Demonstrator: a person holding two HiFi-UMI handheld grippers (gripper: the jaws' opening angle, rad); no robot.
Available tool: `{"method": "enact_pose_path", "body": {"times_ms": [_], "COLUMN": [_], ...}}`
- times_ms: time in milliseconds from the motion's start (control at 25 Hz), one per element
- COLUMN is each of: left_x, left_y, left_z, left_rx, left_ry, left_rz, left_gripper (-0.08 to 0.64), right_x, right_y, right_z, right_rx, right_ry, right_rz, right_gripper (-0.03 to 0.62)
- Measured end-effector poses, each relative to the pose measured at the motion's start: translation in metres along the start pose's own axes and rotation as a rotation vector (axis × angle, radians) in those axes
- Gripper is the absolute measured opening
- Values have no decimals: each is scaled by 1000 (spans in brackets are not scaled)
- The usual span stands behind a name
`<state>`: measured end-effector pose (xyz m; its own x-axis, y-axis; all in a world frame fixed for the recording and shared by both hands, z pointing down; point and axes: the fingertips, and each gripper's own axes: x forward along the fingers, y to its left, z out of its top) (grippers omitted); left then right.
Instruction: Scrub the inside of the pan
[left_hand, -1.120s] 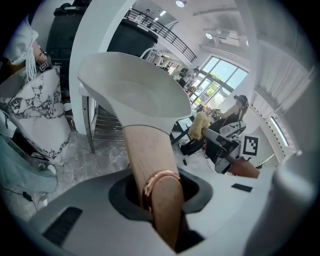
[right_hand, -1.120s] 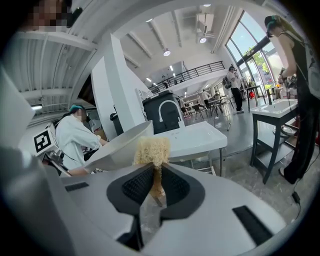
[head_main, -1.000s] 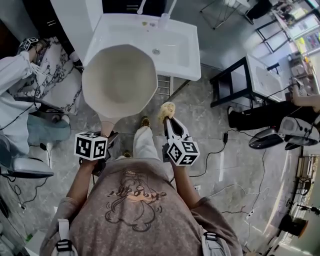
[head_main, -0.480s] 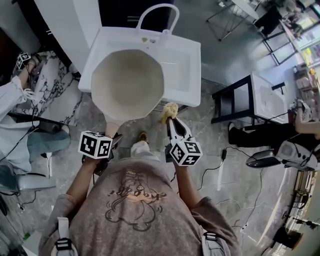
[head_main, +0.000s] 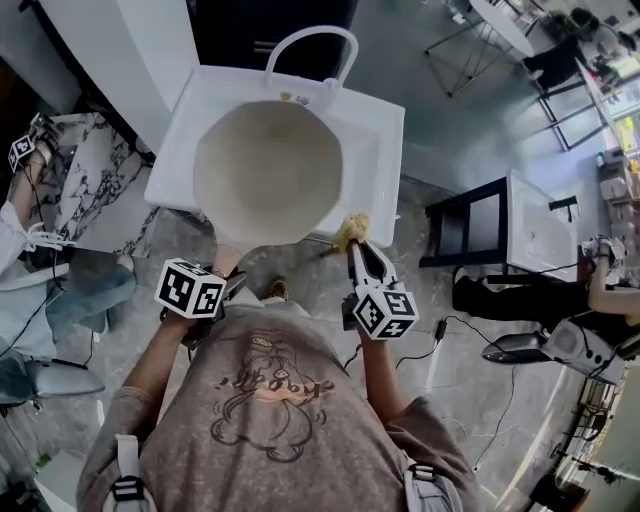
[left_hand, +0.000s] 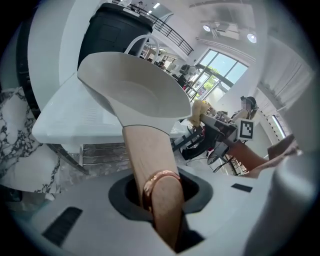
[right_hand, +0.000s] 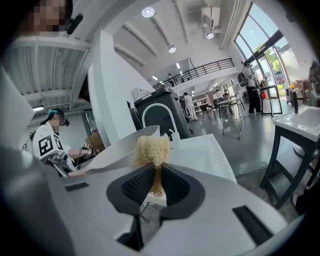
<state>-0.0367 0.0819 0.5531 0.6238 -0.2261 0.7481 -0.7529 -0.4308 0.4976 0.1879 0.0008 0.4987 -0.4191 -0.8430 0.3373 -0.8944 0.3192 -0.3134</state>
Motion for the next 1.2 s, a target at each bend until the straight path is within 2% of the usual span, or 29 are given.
{"method": "enact_pose_path", "body": {"times_ms": [240, 440, 720, 960, 1200], "left_x": [1, 5, 19, 28, 33], "left_y": [18, 30, 38, 39, 31], "left_z": [21, 36, 50, 58, 63], "left_rx": [24, 78, 137, 186, 235], "left_ry": [52, 98, 156, 192, 233], "left_rz": [-24, -46, -71, -85, -126], "left_gripper": [99, 98, 98, 100, 100], "right_x": [17, 23, 35, 45, 87], "right_y": [-6, -20, -37, -45, -14], "right_z": [9, 19, 27, 65, 114], "right_rx": [14, 41, 55, -42, -230], "right_ry": [1, -27, -39, -76, -67], "right_rz": [-31, -99, -150, -139, 4], "right_gripper": [58, 58, 58, 58, 58]}}
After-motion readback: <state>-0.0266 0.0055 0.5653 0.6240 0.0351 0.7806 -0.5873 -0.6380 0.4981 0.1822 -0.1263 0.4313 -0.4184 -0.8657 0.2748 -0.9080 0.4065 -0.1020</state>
